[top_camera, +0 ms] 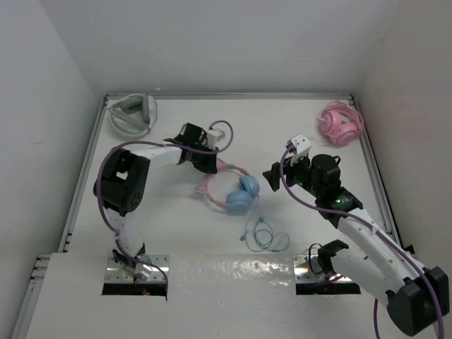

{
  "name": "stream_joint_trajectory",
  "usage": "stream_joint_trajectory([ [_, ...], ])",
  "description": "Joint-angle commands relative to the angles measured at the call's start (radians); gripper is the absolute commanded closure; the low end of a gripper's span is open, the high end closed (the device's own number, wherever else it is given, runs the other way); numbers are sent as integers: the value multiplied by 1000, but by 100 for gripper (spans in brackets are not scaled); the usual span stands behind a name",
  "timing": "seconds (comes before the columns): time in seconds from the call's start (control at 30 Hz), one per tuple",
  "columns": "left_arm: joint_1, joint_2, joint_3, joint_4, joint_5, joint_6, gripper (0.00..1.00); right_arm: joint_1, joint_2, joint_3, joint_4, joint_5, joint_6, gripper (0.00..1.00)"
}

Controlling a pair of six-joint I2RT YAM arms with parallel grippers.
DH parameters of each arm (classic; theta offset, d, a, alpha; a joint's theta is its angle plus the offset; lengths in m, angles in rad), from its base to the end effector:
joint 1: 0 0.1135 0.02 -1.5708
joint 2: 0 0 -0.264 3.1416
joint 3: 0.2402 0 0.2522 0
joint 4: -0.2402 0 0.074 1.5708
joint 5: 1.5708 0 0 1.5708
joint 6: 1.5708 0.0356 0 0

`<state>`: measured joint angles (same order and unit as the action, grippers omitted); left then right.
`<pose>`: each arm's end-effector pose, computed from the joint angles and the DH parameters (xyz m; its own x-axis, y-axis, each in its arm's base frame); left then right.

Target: Wrap the headphones

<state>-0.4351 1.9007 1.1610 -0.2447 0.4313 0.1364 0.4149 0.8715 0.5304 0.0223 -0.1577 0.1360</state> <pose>0.3435 -0.1761 0.1539 -0.6677 0.4466 -0.5956 0.6899 0.6718 -0.2697 0.1850 0.0876 0.2559 -0.3567 -0.0108 -0.9342 -0.4907 0.8530 0.1775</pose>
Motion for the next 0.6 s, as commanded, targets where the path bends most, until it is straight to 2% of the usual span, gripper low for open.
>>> stream_joint_trajectory([
  [0.0,140,-205,75,12,24,-101,100,5,-35,5,27,-49,-50,14],
  [0.13,176,-333,123,-36,-64,-72,100,5,30,-49,117,-152,-78,18],
  [0.23,179,-379,158,-91,-75,-69,100,15,148,-85,261,-259,-66,22],
  [0.27,180,-397,163,-97,-74,-73,100,31,177,-93,343,-261,-62,22],
  [0.37,193,-417,187,-128,-77,-95,100,82,309,-95,444,-240,-82,21],
  [0.47,220,-423,212,-148,-56,-118,100,128,363,-101,528,-226,-111,20],
  [0.53,233,-423,233,-159,-36,-126,100,143,405,-122,589,-151,-116,19],
  [0.57,236,-428,238,-165,-28,-127,100,148,423,-151,675,-119,-96,18],
])
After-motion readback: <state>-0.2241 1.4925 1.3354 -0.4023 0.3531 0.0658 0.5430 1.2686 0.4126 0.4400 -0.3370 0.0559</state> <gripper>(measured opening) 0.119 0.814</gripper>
